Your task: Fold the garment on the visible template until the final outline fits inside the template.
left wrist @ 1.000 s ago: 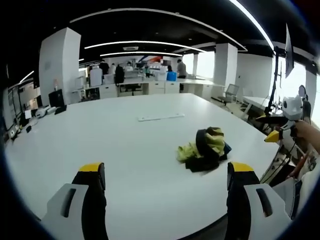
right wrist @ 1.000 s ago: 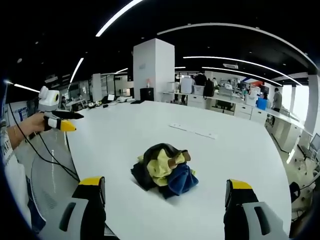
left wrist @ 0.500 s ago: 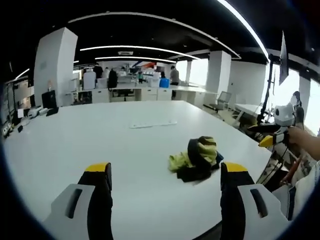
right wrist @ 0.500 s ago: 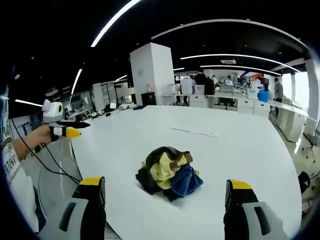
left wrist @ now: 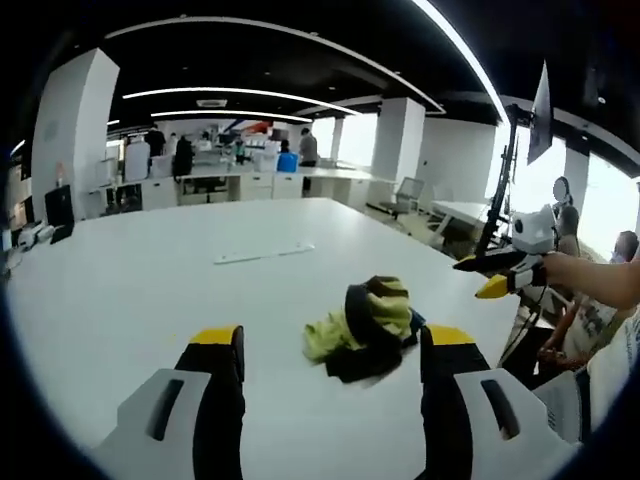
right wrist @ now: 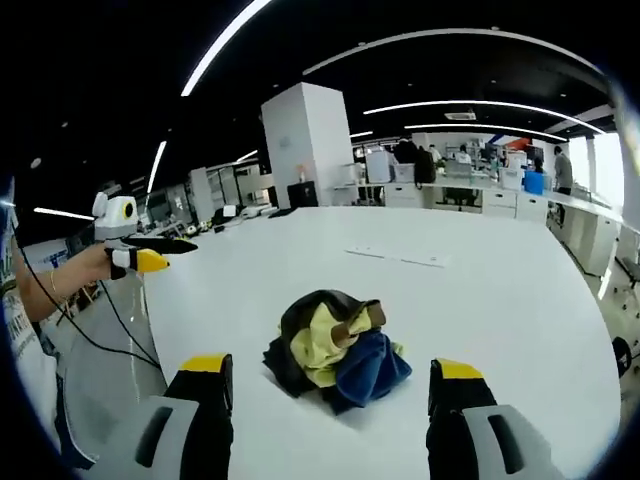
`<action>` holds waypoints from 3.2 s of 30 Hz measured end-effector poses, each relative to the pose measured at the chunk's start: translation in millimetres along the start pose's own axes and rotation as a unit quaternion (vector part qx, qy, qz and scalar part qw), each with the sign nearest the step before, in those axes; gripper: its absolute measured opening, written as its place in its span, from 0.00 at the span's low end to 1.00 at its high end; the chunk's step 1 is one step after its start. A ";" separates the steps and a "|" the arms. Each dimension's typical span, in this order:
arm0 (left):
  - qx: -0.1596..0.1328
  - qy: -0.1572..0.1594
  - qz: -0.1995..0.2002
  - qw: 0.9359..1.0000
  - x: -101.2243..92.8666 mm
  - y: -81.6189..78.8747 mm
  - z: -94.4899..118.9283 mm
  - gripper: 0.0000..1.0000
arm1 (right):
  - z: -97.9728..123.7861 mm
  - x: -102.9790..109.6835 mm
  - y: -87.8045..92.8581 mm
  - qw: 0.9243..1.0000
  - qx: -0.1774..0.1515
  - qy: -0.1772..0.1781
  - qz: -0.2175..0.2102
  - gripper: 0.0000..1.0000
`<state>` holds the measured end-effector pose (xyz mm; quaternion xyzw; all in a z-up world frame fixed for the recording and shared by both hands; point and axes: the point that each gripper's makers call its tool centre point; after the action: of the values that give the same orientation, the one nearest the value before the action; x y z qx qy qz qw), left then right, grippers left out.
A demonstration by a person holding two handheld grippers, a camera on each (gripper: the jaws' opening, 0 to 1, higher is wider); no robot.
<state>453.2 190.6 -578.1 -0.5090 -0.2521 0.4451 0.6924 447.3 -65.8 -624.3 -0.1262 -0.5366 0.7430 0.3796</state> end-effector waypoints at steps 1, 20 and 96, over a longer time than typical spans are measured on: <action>0.005 0.003 0.001 1.000 0.0 0.4 -4.3 0.63 | -2.1 0.9 2.9 1.000 0.009 -0.001 0.001 0.73; 0.027 0.078 -0.040 0.996 -27.1 11.3 -92.1 0.37 | -59.7 -4.4 32.4 0.996 0.082 -0.015 -0.008 0.41; 0.040 0.077 -0.033 0.996 14.3 -5.9 -125.8 0.00 | -83.6 -46.6 11.7 0.992 0.079 0.061 -0.071 0.14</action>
<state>563.1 142.1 -618.8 -0.5053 -0.1968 0.3915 0.7434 523.7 -41.4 -677.8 -0.1021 -0.4597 0.7450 0.4724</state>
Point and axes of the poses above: the point that each gripper's makers call its tool centre point, and the gripper's own axes: z roughly backward along the fingers, x roughly to its left, y roughly out of its underside, and after that the axes turned 7 degrees about -y, right-handed
